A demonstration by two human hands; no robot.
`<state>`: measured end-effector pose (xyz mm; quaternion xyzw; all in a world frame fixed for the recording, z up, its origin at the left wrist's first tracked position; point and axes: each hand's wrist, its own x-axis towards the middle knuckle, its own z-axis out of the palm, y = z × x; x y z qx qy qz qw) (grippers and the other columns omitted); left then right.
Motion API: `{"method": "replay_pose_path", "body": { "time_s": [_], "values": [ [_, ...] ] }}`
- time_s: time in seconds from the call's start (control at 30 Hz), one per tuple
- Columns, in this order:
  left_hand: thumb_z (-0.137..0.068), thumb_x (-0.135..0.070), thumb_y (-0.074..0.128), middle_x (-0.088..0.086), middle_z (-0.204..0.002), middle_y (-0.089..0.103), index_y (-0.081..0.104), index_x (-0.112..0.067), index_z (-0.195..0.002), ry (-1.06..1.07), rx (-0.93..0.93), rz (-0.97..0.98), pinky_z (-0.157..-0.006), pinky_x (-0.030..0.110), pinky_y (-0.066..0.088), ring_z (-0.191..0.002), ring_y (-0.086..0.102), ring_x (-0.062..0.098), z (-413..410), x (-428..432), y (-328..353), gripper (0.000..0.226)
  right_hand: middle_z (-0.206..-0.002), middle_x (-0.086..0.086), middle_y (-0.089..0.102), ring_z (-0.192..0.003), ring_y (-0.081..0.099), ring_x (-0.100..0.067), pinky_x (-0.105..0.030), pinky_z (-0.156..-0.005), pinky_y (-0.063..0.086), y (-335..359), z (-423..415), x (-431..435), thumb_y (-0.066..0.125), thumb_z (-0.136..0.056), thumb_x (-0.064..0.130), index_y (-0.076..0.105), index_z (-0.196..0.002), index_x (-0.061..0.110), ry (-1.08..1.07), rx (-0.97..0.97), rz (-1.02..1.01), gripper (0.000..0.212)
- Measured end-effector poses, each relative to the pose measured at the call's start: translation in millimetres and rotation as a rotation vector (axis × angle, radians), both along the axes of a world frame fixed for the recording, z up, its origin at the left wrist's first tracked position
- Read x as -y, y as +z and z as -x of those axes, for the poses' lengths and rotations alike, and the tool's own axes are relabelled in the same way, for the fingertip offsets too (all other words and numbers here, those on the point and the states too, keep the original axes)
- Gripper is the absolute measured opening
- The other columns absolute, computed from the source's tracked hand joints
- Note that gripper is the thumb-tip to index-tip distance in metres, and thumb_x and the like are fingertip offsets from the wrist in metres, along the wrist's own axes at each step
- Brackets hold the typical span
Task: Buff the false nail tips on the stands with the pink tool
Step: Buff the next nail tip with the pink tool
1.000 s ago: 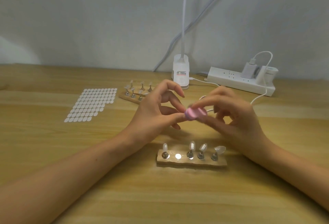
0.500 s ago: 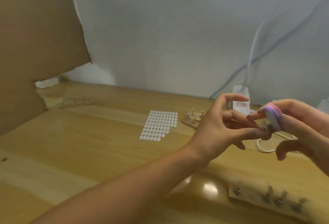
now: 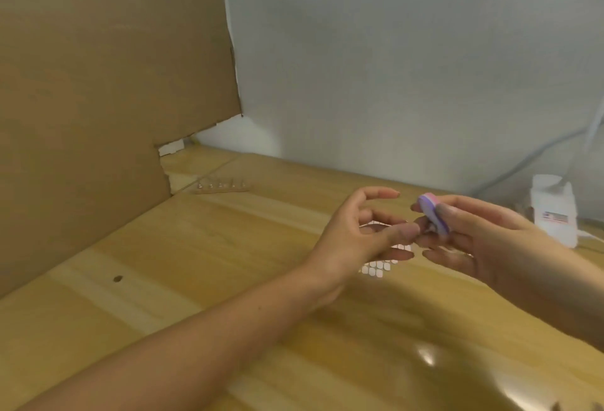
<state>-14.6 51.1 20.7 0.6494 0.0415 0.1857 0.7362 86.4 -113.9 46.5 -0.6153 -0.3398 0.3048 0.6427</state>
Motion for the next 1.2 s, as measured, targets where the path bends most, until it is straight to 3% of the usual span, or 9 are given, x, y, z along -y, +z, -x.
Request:
{"method": "replay_pose_path", "body": {
  "time_s": [0.13, 0.2, 0.27, 0.4, 0.5, 0.73, 0.87, 0.97, 1.2],
  "values": [
    [-0.078, -0.025, 0.084, -0.008, -0.132, 0.06, 0.042, -0.031, -0.142, 0.4, -0.142, -0.904, -0.104, 0.028, 0.045, -0.129, 0.05, 0.008, 9.8, -91.5, 4.6, 0.077, -0.1, -0.017, 0.074, -0.09, 0.074, -0.021, -0.024, -0.073, 0.06, -2.0, 1.2, -29.1, 0.073, -0.067, 0.038, 0.08, -0.095, 0.015, 0.034, -0.111, -0.013, 0.036],
    [-0.085, -0.017, 0.078, -0.003, -0.156, 0.038, 0.024, -0.03, -0.155, 0.558, -0.461, -1.513, -0.119, 0.048, 0.024, -0.153, 0.014, 0.022, 10.2, -150.0, 10.9, 0.09, -0.101, -0.016, 0.074, -0.091, 0.074, -0.021, -0.024, -0.075, 0.059, -5.5, 0.2, -31.7, 0.073, -0.068, 0.04, 0.079, -0.096, 0.016, 0.049, -0.103, 0.007, 0.037],
    [-0.094, -0.006, 0.063, 0.001, -0.163, 0.026, 0.005, -0.029, -0.16, 0.468, -0.808, -1.752, -0.119, 0.065, 0.006, -0.156, -0.01, 0.028, 3.7, -196.9, 17.0, 0.091, -0.102, -0.016, 0.074, -0.093, 0.073, -0.021, -0.025, -0.078, 0.06, -9.5, -3.0, -28.4, 0.078, -0.07, 0.043, 0.079, -0.098, 0.015, 0.052, -0.098, 0.025, 0.039],
    [-0.1, -0.03, 0.058, 0.001, -0.14, 0.058, 0.021, -0.026, -0.157, 0.313, -1.082, -1.663, -0.115, 0.072, 0.007, -0.141, 0.04, 0.028, -11.1, -239.8, 27.9, 0.068, -0.103, -0.017, 0.074, -0.095, 0.073, -0.022, -0.027, -0.08, 0.06, -5.1, -10.6, -6.8, 0.093, -0.053, 0.057, 0.077, -0.104, 0.013, 0.034, -0.063, 0.009, 0.069],
    [-0.087, -0.021, 0.076, -0.016, -0.093, 0.065, 0.035, -0.027, -0.149, 0.204, -0.955, -1.611, -0.117, 0.061, 0.023, -0.096, 0.057, 0.013, -23.2, -230.7, 34.4, 0.074, -0.103, -0.015, 0.075, -0.095, 0.074, -0.023, -0.027, -0.08, 0.06, 6.2, -25.8, 32.3, 0.093, -0.053, 0.058, 0.077, -0.108, 0.015, -0.057, -0.008, -0.013, 0.072],
    [-0.079, -0.028, 0.082, -0.02, -0.077, 0.059, 0.027, -0.048, -0.12, -0.201, -0.345, -1.669, -0.112, 0.037, 0.012, -0.095, 0.061, 0.008, -29.7, -40.0, 21.7, 0.071, -0.104, -0.015, 0.076, -0.096, 0.075, -0.022, -0.025, -0.078, 0.06, 3.1, -65.7, 137.0, 0.094, -0.056, 0.044, 0.076, -0.111, 0.011, -0.367, -0.142, -0.06, 0.066],
    [-0.075, -0.008, 0.081, -0.01, -0.082, 0.061, 0.03, -0.035, -0.124, -0.176, 0.095, -1.771, -0.109, 0.052, 0.023, -0.111, 0.059, 0.038, -39.6, 65.7, 16.8, 0.076, -0.103, -0.015, 0.076, -0.096, 0.075, -0.021, -0.024, -0.076, 0.06, -11.6, -59.8, 164.2, 0.096, -0.054, 0.045, 0.079, -0.103, 0.012, -0.361, -0.176, -0.018, 0.061],
    [-0.088, -0.013, 0.072, -0.003, -0.093, 0.061, 0.027, -0.031, -0.128, -0.318, -0.023, -1.796, -0.119, 0.061, 0.023, -0.113, 0.053, 0.028, -70.5, 112.7, 18.7, 0.063, -0.098, -0.016, 0.075, -0.088, 0.075, -0.02, -0.023, -0.07, 0.06, -17.7, -47.7, 174.3, 0.075, -0.076, 0.028, 0.081, -0.097, 0.01, -0.386, -0.258, -0.064, 0.027],
    [-0.092, -0.032, 0.07, -0.009, -0.149, 0.043, 0.024, -0.037, -0.153, -0.085, 0.13, -1.876, -0.095, 0.031, 0.026, -0.128, 0.041, 0.017, -93.8, 133.1, 10.2, 0.076, -0.099, -0.02, 0.074, -0.084, 0.073, -0.021, -0.025, -0.07, 0.06, -31.7, -22.2, 198.8, 0.069, -0.078, 0.023, 0.08, -0.095, 0.011, -0.357, -0.277, -0.061, 0.024]
  ]
}}
